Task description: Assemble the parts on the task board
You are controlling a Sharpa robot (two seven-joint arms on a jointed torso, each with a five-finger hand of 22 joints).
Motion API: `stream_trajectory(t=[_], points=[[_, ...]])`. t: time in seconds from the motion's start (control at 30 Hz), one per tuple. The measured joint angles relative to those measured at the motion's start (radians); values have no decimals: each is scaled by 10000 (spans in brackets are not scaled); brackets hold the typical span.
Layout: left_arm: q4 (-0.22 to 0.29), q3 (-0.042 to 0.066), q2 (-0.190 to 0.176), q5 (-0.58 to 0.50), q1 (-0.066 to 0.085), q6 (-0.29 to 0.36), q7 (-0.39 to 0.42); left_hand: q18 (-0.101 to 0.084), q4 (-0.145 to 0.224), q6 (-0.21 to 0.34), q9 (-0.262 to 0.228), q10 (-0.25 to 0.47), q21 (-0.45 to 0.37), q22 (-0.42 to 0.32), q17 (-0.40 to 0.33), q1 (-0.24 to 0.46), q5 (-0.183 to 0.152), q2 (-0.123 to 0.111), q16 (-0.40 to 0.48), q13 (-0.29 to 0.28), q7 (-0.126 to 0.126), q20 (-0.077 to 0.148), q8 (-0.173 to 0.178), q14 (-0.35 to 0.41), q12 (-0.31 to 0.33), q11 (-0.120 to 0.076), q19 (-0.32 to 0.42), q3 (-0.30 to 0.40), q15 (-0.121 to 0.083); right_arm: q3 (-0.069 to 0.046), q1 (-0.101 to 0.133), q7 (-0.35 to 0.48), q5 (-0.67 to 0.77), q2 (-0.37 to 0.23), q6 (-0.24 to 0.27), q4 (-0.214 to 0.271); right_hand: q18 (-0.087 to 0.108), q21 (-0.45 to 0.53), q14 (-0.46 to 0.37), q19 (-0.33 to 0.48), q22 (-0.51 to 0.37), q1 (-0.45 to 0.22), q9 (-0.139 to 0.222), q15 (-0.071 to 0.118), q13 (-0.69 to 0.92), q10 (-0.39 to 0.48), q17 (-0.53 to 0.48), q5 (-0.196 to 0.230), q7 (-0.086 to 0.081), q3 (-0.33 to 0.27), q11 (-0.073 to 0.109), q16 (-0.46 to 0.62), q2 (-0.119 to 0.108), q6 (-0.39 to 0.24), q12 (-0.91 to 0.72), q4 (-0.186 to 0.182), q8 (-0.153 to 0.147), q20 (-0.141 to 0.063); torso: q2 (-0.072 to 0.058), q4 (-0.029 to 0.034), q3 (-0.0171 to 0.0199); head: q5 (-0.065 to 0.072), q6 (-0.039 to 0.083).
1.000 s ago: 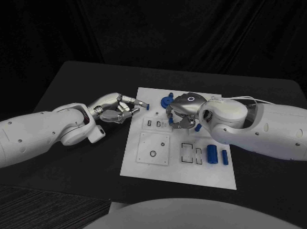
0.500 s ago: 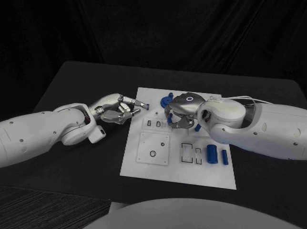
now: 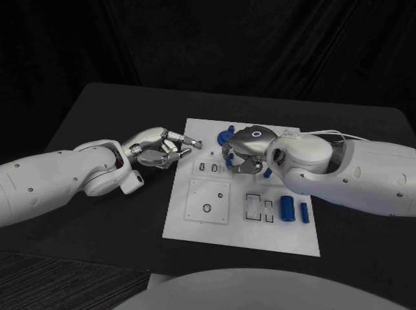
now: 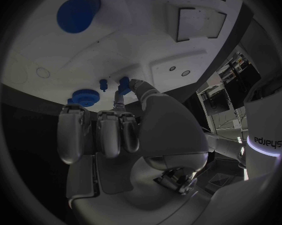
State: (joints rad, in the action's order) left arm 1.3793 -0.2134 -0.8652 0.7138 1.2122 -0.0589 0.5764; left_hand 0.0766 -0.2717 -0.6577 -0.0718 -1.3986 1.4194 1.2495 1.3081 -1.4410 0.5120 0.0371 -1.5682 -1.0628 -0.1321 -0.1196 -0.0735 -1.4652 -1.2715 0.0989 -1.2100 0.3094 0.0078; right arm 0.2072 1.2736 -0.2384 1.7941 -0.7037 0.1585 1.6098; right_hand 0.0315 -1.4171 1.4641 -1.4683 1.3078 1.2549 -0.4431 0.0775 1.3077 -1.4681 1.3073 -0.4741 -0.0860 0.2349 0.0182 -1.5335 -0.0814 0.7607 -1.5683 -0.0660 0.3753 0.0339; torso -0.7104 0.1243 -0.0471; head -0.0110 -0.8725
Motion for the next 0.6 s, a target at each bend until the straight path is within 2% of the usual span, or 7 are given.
stream_trajectory(t=[0.13, 0.2, 0.3, 0.4, 0.6], points=[[-13, 0, 9, 0, 0, -24, -17, 0, 0, 0, -9, 0, 0, 0, -1, 0, 0, 0, 0, 0, 0, 0, 0, 0, -9, 0, 0, 0, 0, 0, 0, 1, 0, 0, -4, -2, -1, 0, 0, 0, 0, 0, 70, 0, 0, 38, 0, 180, 0, 0, -38, 0, 0, 0, 0, 0, -56, 0, 1, 0, -4, -6, 0], [-20, 0, 13, 0, 0, -39, -25, 0, 0, 0, -8, 0, 0, 0, -1, 0, 0, 0, 0, 0, 0, 0, 0, 0, -10, 0, 0, 0, 0, 0, 0, 1, 0, 0, -6, -3, 0, 0, 0, 0, -1, -41, 106, 0, -1, 38, 0, 346, 0, 0, -38, 0, 41, 0, 0, 0, -95, 0, 1, 1, -5, -6, 0], [-33, 0, 20, 0, 0, -57, -37, 0, 0, -35, -8, 0, -40, 0, -1, 0, 0, 0, 0, 0, -36, 0, 0, 0, -10, 0, 0, 0, 0, 0, -1, 2, 0, 0, -13, -3, 0, 0, 0, 0, -1, -90, 172, 0, 0, 38, 0, 690, 0, -3, -38, 0, -14, 0, 0, 2, -172, 0, 1, 3, -5, 5, 0], [-39, 0, 27, 0, -1, -76, -48, -1, 0, -35, -8, 0, -40, 0, -2, 0, 0, 0, 0, 0, -35, 0, 0, 0, -10, 0, 0, 0, 0, 1, -2, 3, 1, 3, -21, -4, 0, 0, 0, 0, -2, -90, 188, 0, -1, 38, 0, 773, 0, -29, -38, 0, -14, 0, 0, 28, -172, 0, 1, 4, -5, 8, 0], [-50, 0, 36, 0, -1, -106, -70, -1, 0, -35, -8, 0, -40, 1, -2, 0, 0, 0, 0, 0, -36, 0, 0, 0, -10, 0, -1, 0, 0, 1, -4, 6, 1, 5, -36, -5, 0, 0, 0, 0, -2, -92, 279, 0, -1, 38, 0, 1271, -4, -119, -38, 39, -16, -4, 0, 29, -307, 0, 1, 4, -6, 7, 0]])
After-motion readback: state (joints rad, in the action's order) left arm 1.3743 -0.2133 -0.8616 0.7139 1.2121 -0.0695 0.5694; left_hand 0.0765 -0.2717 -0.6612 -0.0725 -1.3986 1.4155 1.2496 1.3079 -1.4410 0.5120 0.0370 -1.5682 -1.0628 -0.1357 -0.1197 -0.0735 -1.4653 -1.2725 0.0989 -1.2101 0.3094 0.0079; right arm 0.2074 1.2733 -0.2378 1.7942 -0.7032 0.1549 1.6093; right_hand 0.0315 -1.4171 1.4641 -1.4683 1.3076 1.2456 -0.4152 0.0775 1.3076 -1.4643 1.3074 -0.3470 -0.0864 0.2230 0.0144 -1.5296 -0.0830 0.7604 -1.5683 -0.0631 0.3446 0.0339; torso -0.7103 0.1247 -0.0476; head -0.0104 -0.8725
